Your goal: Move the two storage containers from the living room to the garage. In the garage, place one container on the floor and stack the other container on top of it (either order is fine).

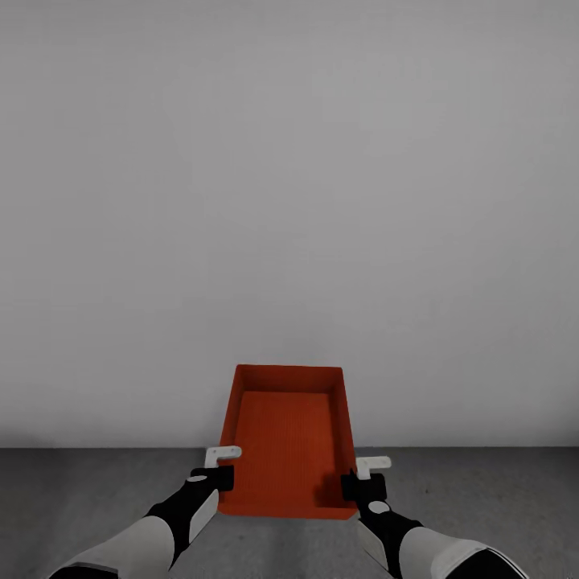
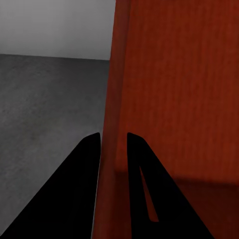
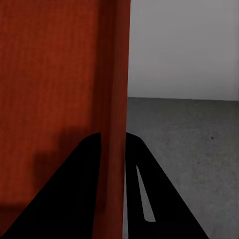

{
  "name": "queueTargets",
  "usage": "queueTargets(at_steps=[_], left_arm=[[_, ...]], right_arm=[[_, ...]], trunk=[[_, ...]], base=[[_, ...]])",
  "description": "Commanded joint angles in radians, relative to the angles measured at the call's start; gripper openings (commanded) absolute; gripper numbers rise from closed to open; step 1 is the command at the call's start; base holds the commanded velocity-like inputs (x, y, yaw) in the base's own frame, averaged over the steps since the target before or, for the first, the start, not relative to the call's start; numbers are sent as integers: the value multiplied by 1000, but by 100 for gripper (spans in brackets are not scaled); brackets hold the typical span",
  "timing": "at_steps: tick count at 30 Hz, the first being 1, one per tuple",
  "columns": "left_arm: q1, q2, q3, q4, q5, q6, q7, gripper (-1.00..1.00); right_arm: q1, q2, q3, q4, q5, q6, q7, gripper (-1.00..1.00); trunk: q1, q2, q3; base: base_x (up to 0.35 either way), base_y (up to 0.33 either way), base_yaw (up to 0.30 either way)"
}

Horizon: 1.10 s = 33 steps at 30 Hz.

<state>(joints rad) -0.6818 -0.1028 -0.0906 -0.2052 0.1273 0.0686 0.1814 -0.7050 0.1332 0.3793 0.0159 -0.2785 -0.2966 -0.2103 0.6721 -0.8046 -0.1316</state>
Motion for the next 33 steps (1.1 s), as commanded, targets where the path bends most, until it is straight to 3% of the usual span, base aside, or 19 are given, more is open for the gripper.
queueTargets(at_steps=[1,33], left_arm=[[-1,8,16,-5,2,7,12,-100],[-1,8,15,-5,2,7,12,-100]], right_arm=[[-1,0,-27,1,-4,-3,-1,-100],[-1,0,-27,1,-3,-3,-1,-100]], trunk=[[0,-1,-3],[0,-1,-54]], base=[[0,0,0],[0,0,0]])
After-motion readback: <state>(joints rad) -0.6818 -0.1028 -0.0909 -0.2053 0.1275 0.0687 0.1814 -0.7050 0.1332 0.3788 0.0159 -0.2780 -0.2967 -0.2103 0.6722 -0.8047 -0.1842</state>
